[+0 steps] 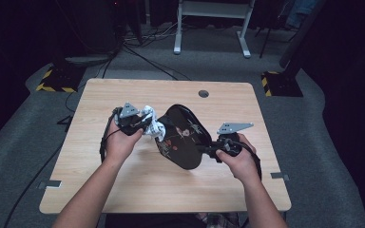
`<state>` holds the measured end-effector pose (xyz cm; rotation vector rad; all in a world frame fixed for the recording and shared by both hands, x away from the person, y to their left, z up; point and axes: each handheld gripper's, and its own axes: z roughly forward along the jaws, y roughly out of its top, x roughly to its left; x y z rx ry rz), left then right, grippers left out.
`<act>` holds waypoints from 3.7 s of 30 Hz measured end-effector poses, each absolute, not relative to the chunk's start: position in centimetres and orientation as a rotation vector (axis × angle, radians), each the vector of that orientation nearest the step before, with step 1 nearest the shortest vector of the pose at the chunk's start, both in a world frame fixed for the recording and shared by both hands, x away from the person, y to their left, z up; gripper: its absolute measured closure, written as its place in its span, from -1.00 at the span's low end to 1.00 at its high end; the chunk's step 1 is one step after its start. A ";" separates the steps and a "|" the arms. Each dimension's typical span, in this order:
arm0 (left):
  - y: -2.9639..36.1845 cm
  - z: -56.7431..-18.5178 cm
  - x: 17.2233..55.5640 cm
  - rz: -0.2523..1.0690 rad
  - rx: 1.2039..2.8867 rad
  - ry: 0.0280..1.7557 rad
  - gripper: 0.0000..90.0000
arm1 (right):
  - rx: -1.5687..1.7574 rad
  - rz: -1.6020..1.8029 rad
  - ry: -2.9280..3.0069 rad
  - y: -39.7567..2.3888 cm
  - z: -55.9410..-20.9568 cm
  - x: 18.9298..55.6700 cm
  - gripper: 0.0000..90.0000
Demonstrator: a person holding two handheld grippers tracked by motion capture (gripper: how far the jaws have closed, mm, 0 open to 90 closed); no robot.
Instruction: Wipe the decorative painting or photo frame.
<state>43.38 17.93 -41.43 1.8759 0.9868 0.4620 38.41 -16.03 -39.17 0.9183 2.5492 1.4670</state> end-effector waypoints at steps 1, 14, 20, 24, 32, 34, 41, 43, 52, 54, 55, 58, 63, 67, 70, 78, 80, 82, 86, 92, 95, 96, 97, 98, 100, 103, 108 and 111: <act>18.0 -41.6 43.4 0.457 1.877 0.990 0.76 | 0.918 1.467 2.550 -16.0 -39.2 38.4 0.75; 18.5 -43.6 43.2 0.408 1.905 1.012 0.76 | 0.916 1.469 2.552 -16.0 -39.2 38.4 0.74; 18.5 -44.4 42.9 0.389 1.924 1.011 0.76 | 0.918 1.471 2.553 -16.1 -39.2 38.5 0.74; 18.5 -44.7 42.7 0.382 1.932 1.011 0.76 | 0.919 1.471 2.551 -16.1 -39.2 38.4 0.74; 18.6 -45.4 42.2 0.365 1.967 0.994 0.76 | 0.919 1.471 2.551 -16.0 -39.2 38.4 0.74; 18.5 -45.5 42.2 0.364 1.970 0.990 0.76 | 0.918 1.471 2.551 -16.0 -39.2 38.4 0.74; 18.1 -46.3 41.9 0.330 2.011 0.973 0.75 | 0.911 1.467 2.551 -15.9 -39.2 38.4 0.74; 17.9 -46.6 41.8 0.326 2.020 0.970 0.75 | 0.913 1.466 2.547 -15.9 -39.2 38.4 0.74; 17.5 -47.6 41.6 0.289 2.057 0.965 0.75 | 0.907 1.465 2.547 -15.9 -39.2 38.5 0.74; 17.3 -47.8 41.4 0.273 2.062 0.956 0.75 | 0.908 1.465 2.546 -15.9 -39.2 38.5 0.74; 17.2 -47.9 41.4 0.279 2.072 0.953 0.75 | 0.907 1.466 2.546 -15.9 -39.2 38.5 0.74; 16.9 -48.0 41.2 0.286 2.096 0.948 0.75 | 0.909 1.466 2.546 -15.9 -39.2 38.5 0.74; 16.7 -48.4 40.8 0.282 2.123 0.936 0.74 | 0.908 1.468 2.547 -15.9 -39.2 38.5 0.74; 16.6 -48.8 40.7 0.276 2.132 0.927 0.74 | 0.908 1.467 2.547 -15.9 -39.2 38.5 0.74; 16.5 -49.0 40.6 0.257 2.129 0.929 0.74 | 0.910 1.470 2.546 -15.9 -39.2 38.5 0.74; 16.7 -49.0 40.4 0.241 2.123 0.929 0.74 | 0.920 1.476 2.525 -16.1 -39.2 38.6 0.75; 17.1 -48.6 40.2 0.251 2.112 0.929 0.74 | 0.921 1.471 2.522 -16.2 -39.3 38.6 0.75; 17.5 -48.2 40.0 0.245 2.107 0.929 0.74 | 0.922 1.473 2.522 -16.2 -39.3 38.6 0.75; 18.7 -47.2 39.2 0.262 2.072 0.924 0.74 | 0.920 1.475 2.521 -16.2 -39.2 38.7 0.75; 20.4 -45.6 38.4 0.293 2.018 0.937 0.74 | 0.912 1.475 2.514 -16.1 -39.2 38.7 0.75; 21.3 -44.6 38.1 0.316 1.990 0.937 0.74 | 0.904 1.473 2.514 -16.0 -39.2 38.7 0.75; 21.6 -44.3 38.0 0.323 1.980 0.941 0.74 | 0.904 1.471 2.515 -16.0 -39.1 38.7 0.75; 22.0 -44.0 37.9 0.333 1.976 0.944 0.74 | 0.904 1.468 2.516 -16.0 -39.1 38.7 0.75; 22.4 -43.7 37.8 0.345 1.974 0.948 0.74 | 0.902 1.465 2.516 -16.0 -39.1 38.7 0.75; 23.2 -43.2 37.7 0.364 1.957 0.959 0.74 | 0.901 1.464 2.516 -16.0 -39.1 38.8 0.74; 24.5 -42.7 37.5 0.372 1.921 0.987 0.74 | 0.902 1.465 2.517 -16.0 -39.1 38.8 0.74; 26.5 -42.4 37.5 0.419 1.902 1.024 0.74 | 0.901 1.460 2.517 -16.0 -39.0 38.8 0.74; 27.4 -42.6 37.6 0.429 1.907 1.052 0.73 | 0.902 1.460 2.516 -16.0 -39.0 38.8 0.74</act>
